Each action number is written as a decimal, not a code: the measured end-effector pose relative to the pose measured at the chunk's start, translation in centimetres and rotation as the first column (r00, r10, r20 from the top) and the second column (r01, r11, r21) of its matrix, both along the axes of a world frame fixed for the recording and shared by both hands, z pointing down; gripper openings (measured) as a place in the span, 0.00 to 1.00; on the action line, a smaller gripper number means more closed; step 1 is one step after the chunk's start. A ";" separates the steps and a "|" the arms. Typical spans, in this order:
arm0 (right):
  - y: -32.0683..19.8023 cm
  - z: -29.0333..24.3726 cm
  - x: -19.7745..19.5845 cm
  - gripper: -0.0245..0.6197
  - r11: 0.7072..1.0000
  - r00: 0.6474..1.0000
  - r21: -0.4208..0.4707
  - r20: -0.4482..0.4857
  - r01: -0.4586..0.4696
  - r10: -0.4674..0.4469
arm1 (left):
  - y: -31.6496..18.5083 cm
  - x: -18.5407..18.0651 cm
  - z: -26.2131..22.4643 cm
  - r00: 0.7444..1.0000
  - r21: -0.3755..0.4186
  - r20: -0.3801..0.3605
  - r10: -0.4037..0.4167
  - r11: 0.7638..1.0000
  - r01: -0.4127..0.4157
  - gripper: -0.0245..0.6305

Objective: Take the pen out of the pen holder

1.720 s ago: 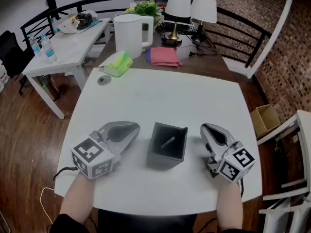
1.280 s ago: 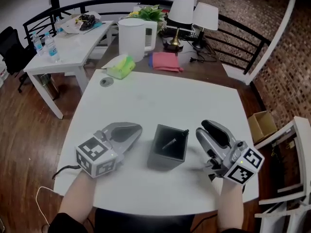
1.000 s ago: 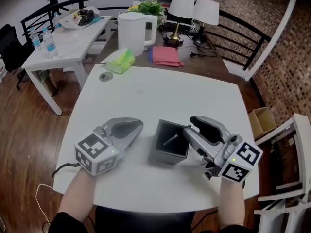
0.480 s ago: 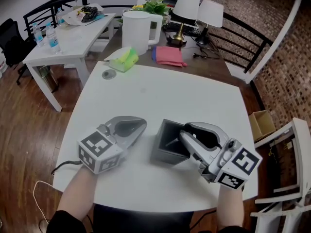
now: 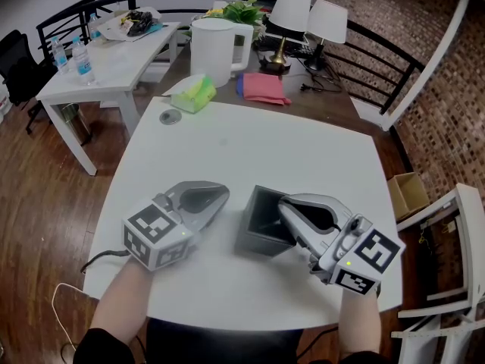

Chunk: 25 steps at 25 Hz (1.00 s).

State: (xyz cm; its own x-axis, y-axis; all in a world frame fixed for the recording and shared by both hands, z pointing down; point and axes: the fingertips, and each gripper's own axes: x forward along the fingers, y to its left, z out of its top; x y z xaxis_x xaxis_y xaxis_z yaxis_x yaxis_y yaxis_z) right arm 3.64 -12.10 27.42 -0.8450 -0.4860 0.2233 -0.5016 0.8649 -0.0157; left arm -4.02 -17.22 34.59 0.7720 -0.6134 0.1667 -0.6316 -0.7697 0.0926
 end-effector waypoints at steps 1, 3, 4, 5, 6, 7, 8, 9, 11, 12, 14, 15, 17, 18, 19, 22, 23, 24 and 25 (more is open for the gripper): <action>0.0 -0.3 0.1 0.08 1.000 1.000 -0.001 0.018 -0.001 0.001 | 0.0 0.0 0.0 1.000 -0.002 0.001 -0.001 1.000 0.001 0.05; 0.1 -1.1 0.2 0.07 1.000 0.998 -0.001 0.058 -0.002 0.002 | 0.0 0.0 -0.1 1.000 -0.003 0.000 -0.002 1.000 0.002 0.05; 0.0 -1.6 0.4 0.07 1.000 0.997 0.003 0.074 -0.005 0.005 | 0.0 0.0 -0.1 1.000 -0.003 -0.001 -0.002 1.000 0.002 0.05; -0.1 -2.1 0.5 0.07 1.000 0.996 0.009 0.086 -0.012 0.011 | -0.1 0.0 -0.1 1.000 -0.002 0.000 -0.002 1.000 0.002 0.05; -0.2 -2.6 0.8 0.07 1.000 0.995 0.018 0.097 -0.020 0.018 | -0.1 -0.1 -0.1 1.000 -0.002 0.001 -0.002 1.000 0.002 0.05; -0.2 -3.3 1.0 0.07 0.999 0.994 0.028 0.107 -0.028 0.025 | -0.1 -0.1 0.0 1.000 -0.002 0.003 -0.003 1.000 0.003 0.05; -0.3 -3.9 1.3 0.07 0.999 0.992 0.038 0.118 -0.036 0.032 | -0.1 -0.1 0.0 1.000 -0.002 0.004 -0.003 1.000 0.003 0.05; -0.3 -4.7 1.6 0.07 0.998 0.991 0.049 0.130 -0.044 0.038 | -0.1 -0.1 0.0 1.000 -0.002 0.004 -0.004 1.000 0.004 0.05; -0.4 -6.3 2.4 0.07 0.995 0.987 0.073 0.152 -0.063 0.052 | -0.1 -0.1 0.0 1.000 -0.003 0.003 -0.005 1.000 0.005 0.05; -0.4 -7.1 2.9 0.07 0.993 0.985 0.086 0.163 -0.075 0.060 | -0.1 -0.1 0.0 1.000 -0.003 0.003 -0.006 1.000 0.006 0.05; -0.3 -8.5 3.8 0.07 0.989 0.980 0.108 0.185 -0.098 0.077 | -0.1 -0.1 0.0 1.000 -0.003 0.003 -0.006 1.000 0.006 0.05; -0.2 -9.1 4.3 0.07 0.987 0.977 0.115 0.198 -0.108 0.084 | -0.1 -0.1 0.0 1.000 -0.003 0.003 -0.007 1.000 0.007 0.05; 0.0 -10.2 5.3 0.07 0.983 0.970 0.125 0.222 -0.131 0.101 | -0.1 -0.1 -0.1 1.000 -0.003 -0.001 -0.007 1.000 0.007 0.05; 0.1 -10.6 5.9 0.07 0.980 0.968 0.135 0.226 -0.144 0.111 | -0.1 -0.1 -0.2 1.000 -0.002 -0.003 -0.007 1.000 0.007 0.05; 0.1 -11.1 6.4 0.07 0.976 0.967 0.150 0.223 -0.157 0.122 | -0.1 -0.1 -0.2 1.000 -0.001 -0.005 -0.008 1.000 0.008 0.05; 0.2 -12.0 8.0 0.07 0.963 0.963 0.181 0.217 -0.198 0.157 | -0.1 -0.2 -0.2 1.000 0.005 -0.003 -0.009 1.000 0.009 0.05; 0.2 -12.2 8.6 0.07 0.961 0.959 0.179 0.224 -0.213 0.171 | -0.1 -0.2 -0.2 1.000 0.006 -0.004 -0.011 1.000 0.011 0.05; 0.3 -12.2 9.3 0.07 0.958 0.955 0.173 0.232 -0.227 0.185 | -0.1 -0.2 -0.2 1.000 0.007 -0.005 -0.012 1.000 0.012 0.05; 0.3 -12.2 9.9 0.07 0.957 0.951 0.164 0.238 -0.240 0.198 | -0.2 -0.2 -0.3 1.000 0.006 -0.006 -0.013 1.000 0.013 0.05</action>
